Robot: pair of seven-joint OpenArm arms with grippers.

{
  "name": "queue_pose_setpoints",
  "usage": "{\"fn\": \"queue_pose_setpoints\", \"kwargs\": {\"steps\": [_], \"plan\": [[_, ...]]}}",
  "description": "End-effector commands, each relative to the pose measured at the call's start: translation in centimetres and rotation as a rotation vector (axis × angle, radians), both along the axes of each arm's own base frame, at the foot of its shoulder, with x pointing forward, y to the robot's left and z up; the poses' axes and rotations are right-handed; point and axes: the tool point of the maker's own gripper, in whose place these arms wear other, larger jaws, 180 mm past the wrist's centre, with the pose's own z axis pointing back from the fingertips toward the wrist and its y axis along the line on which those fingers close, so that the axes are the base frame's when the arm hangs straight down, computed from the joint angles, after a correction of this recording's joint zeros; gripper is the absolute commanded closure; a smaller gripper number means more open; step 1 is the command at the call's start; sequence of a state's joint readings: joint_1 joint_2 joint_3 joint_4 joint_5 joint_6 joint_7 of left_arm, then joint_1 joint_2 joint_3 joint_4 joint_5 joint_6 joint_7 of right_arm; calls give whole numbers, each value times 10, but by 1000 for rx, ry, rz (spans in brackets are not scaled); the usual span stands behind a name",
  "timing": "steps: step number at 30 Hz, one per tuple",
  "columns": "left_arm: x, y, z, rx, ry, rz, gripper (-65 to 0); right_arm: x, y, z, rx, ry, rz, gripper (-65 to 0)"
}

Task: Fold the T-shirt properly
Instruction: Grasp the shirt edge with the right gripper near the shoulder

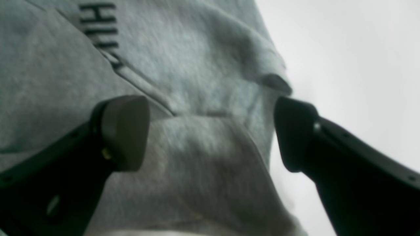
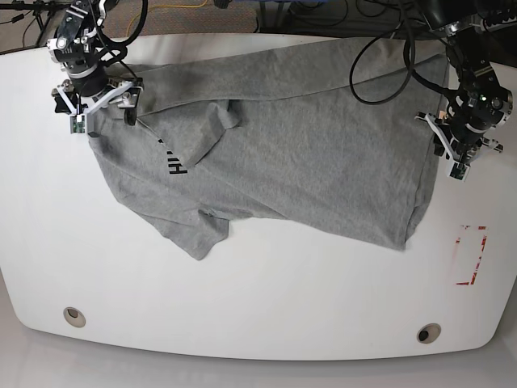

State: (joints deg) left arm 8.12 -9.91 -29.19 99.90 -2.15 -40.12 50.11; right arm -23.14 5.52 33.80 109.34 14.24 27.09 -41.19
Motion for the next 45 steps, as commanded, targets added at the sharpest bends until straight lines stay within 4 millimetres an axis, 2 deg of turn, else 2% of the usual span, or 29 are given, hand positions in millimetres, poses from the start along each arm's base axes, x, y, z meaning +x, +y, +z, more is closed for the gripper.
{"fn": "queue_pose_setpoints", "kwargs": {"steps": [1, 6, 13, 15, 18, 24, 25, 27, 31, 36, 45], "plan": [[8, 3, 12, 12, -42, -5, -131, 5, -7, 0, -16, 1, 1, -571], [8, 4, 12, 13, -42, -6, -131, 5, -4, -15, 0, 42, 30, -569], [9, 11, 17, 36, -45, -9, -131, -5, 3, -23, 11, 72, 44, -556], [10, 12, 18, 37, -46, -9, -131, -8, 3, -24, 13, 78, 44, -507], [10, 12, 18, 39, -48, -9, -131, -10, 3, -25, 14, 81, 43, -382], [10, 12, 18, 39, -48, -9, -131, -13, 4, -27, 16, 89, 43, -27], [10, 12, 18, 39, -48, -9, -131, -15, 4, -28, 16, 94, 43, 0], [10, 12, 18, 39, -48, -9, -131, -18, 4, -28, 15, 100, 44, 0], [10, 12, 18, 37, -48, -9, -131, -19, 6, -18, -4, 82, 57, -44], [10, 12, 18, 37, -47, -9, -131, -26, 14, -7, -18, 69, 74, -44], [10, 9, 17, 33, -46, -13, -131, -55, 22, -12, -7, 120, 69, -48]]}}
